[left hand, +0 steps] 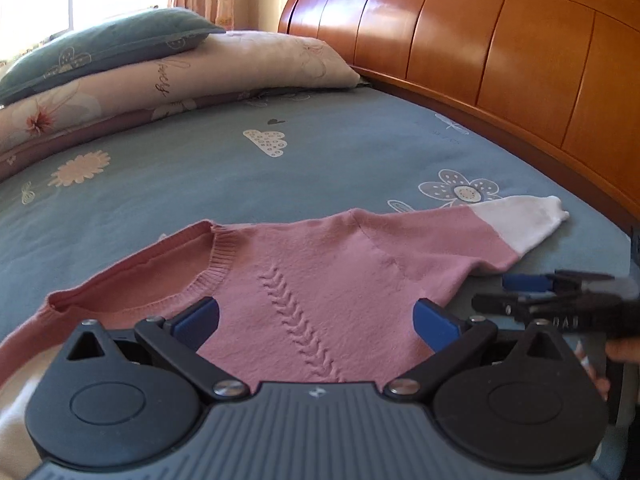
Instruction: Fold clothes
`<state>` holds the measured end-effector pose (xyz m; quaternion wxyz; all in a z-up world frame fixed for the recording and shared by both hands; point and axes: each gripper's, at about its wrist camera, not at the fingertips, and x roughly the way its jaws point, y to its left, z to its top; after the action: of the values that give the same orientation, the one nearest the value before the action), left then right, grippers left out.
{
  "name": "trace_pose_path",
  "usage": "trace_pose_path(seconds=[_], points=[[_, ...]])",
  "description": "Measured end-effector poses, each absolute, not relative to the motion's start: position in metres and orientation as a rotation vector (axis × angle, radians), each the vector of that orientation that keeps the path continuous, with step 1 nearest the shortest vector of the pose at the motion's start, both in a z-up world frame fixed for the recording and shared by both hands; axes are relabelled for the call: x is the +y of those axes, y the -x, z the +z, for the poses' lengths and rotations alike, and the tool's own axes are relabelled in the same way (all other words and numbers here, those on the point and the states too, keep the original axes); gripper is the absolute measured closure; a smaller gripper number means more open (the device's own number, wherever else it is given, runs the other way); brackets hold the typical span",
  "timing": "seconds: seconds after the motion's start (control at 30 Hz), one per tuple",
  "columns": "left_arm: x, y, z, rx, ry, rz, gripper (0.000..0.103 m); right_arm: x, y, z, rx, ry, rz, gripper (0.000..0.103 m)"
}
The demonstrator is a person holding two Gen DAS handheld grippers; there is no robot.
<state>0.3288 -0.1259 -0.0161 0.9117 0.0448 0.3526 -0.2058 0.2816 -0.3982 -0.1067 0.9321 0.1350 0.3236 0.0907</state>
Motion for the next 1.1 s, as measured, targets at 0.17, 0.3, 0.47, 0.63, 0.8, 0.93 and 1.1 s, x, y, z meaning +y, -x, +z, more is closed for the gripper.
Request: trace_pose_path(seconds=[0.17, 0.3, 0.47, 0.63, 0.8, 0.93, 1.1], points=[[-0.168, -0.371, -0.037, 0.793, -0.027, -0.494, 0.007, -0.393, -0.278, -0.114, 0.683, -0.238, 0.234, 0.000], [-0.197, -0.397, -0.053, 0.795, -0.007, -0.533, 0.014, -0.389, -0.279, -0.113, 0.711, -0.208, 0.246, 0.000], [-0.232, -0.424, -0.063, 0.774, -0.019, -0.624, 0.014, -0.399, -0.273, -0.106, 0.735, -0.286, 0.235, 0.000], [-0.257, -0.450, -0.086, 0.796, -0.012, -0.683, 0.014, -0.400, -0.266, -0.100, 0.741, -0.262, 0.212, 0.000], [-0.274, -0.470, -0.098, 0.802, -0.020, -0.642, 0.011, -0.400, -0.266, -0.100, 0.747, -0.263, 0.208, 0.000], [-0.285, -0.474, -0.081, 0.820, -0.032, -0.643, 0.011, -0.403, -0.264, -0.096, 0.739, -0.256, 0.191, 0.000], [-0.268, -0.436, -0.069, 0.815, -0.016, -0.714, 0.010, -0.419, -0.259, -0.086, 0.704, -0.258, 0.132, 0.000]])
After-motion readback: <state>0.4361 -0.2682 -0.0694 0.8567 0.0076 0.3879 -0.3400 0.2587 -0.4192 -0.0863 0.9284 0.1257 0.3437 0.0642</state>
